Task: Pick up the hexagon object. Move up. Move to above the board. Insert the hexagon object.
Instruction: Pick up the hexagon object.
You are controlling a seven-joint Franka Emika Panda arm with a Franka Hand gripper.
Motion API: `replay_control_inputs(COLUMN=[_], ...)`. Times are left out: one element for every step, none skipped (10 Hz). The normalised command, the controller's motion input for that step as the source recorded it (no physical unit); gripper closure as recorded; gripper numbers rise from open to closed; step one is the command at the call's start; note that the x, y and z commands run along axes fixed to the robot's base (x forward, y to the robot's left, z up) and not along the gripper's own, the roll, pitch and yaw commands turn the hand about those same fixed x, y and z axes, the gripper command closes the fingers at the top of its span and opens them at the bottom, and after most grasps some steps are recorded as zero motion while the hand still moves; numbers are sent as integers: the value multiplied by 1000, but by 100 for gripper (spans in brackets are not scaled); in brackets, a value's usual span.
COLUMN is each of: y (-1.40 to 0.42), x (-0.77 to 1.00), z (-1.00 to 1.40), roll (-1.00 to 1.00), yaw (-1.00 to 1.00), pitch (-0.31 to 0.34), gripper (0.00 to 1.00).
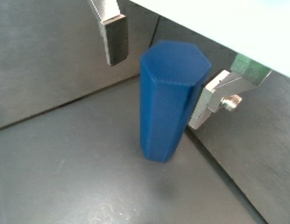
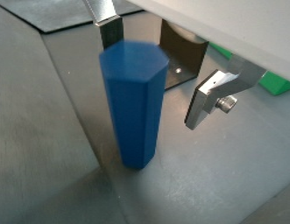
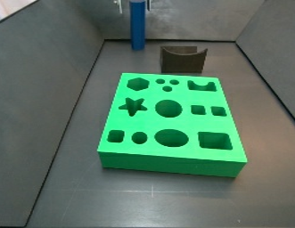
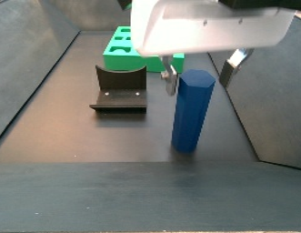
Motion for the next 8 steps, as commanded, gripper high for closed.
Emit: replay_control_inputs(y=[226, 0, 0, 0, 0, 0, 0, 0], x=[6, 0, 0, 0, 0, 0, 0, 0], z=[-206, 0, 0, 0, 0, 0, 0, 0], roll=[-181, 0, 0, 0, 0, 0, 0, 0], yaw=[23, 0, 0, 0, 0, 0, 0, 0], pitch=[-183, 0, 0, 0, 0, 0, 0, 0], gripper=[0, 0, 100, 100, 100, 100, 100, 100])
